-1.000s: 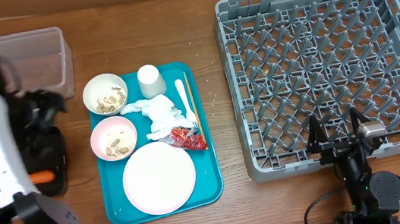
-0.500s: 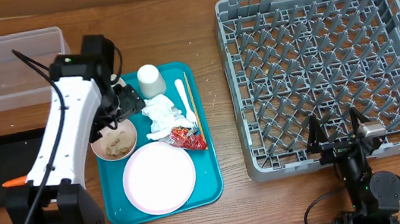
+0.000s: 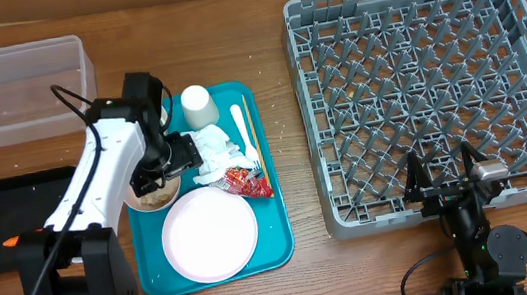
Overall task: Sort waste into correct bins and load items into the dishwasher rack
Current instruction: 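Grasp the rim of the pink rice bowl with the left gripper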
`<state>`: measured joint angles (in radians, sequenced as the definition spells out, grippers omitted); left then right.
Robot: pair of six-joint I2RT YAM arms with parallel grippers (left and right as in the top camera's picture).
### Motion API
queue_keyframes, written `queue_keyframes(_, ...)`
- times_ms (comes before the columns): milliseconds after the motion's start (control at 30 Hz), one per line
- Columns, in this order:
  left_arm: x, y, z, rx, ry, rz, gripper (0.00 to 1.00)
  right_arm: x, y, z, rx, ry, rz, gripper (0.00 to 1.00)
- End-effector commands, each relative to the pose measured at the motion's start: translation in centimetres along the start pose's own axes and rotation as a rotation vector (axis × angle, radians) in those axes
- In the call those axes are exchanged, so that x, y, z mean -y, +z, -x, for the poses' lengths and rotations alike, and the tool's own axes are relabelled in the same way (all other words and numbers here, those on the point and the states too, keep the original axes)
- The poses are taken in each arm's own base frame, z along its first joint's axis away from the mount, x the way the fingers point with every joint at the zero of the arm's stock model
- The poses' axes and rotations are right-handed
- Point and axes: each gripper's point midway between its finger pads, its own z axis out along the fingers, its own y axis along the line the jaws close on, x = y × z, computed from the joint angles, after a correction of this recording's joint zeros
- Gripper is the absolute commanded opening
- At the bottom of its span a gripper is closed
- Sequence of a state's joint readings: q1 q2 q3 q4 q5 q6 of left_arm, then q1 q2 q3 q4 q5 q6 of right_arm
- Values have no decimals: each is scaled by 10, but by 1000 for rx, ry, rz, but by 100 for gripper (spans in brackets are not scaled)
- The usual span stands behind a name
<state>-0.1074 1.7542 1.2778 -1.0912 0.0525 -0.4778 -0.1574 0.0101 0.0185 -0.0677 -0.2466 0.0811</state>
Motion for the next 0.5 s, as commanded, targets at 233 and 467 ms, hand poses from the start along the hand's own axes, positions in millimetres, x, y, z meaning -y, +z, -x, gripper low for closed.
queue_keyframes(233, -4, 32, -13, -7, 53, -13, 81, 4, 0, -1, 6, -4, -16, 100)
queue_keyframes(467, -11, 35, 2, 67, 50, 31, 63, 4, 0, -1, 6, -4, -16, 100)
